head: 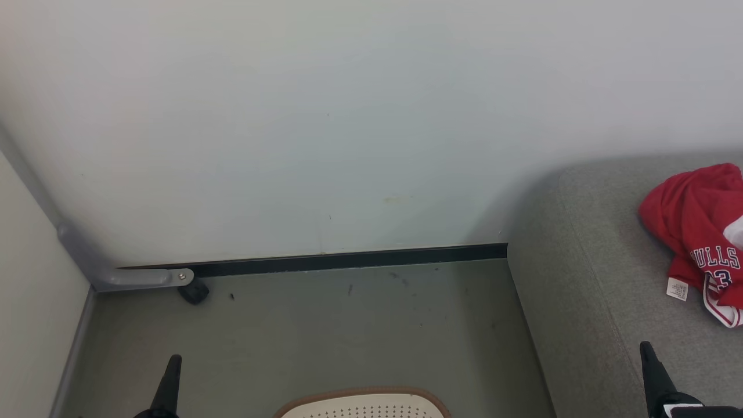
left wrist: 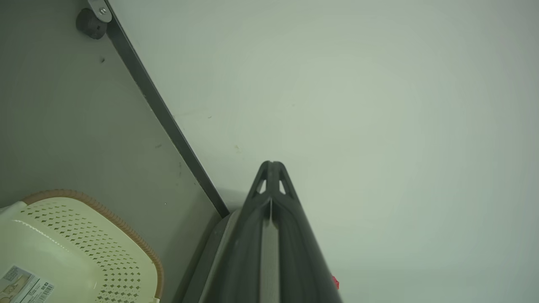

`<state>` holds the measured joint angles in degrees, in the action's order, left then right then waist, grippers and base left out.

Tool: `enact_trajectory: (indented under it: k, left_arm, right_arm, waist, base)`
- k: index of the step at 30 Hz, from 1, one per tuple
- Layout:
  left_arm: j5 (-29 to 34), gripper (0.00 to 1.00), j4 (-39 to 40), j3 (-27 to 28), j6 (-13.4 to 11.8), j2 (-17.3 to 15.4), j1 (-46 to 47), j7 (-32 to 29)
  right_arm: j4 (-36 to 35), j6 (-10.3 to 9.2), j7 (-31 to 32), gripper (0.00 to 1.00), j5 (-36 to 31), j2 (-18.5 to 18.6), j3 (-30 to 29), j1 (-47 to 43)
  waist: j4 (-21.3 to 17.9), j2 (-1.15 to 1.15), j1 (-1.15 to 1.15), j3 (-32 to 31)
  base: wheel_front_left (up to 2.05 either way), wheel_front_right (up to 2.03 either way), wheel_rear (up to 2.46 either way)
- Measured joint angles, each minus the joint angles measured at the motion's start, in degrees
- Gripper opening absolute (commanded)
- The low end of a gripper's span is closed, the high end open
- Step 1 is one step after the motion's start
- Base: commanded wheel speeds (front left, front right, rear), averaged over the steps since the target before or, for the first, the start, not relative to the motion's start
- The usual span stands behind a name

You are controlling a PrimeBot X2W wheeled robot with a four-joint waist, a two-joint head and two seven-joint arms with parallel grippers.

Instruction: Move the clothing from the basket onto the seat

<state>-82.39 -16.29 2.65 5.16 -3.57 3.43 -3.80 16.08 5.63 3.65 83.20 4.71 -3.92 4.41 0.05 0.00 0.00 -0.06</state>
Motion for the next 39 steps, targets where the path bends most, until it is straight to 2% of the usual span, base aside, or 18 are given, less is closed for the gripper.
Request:
enact_trajectory:
  k: [14,39]
  left_arm:
    - [-9.0,0.00,-0.5,2.5,1.9,1.2,1.0,-2.7]
    - [-9.3,0.00,-0.6,2.5,1.9,1.2,1.0,-2.7]
  right_arm:
    - [1.0,1.29,2.8,0.00,8.2,-2.1,-3.7,0.8]
    - [1.0,1.37,2.8,0.00,8.2,-2.2,-3.7,0.8]
  waist:
    - [0.0,0.00,0.00,0.2]
    - [-0.1,0.00,0.00,0.2]
  base:
    - [0.00,0.00,0.00]
    - [0.00,0.00,0.00]
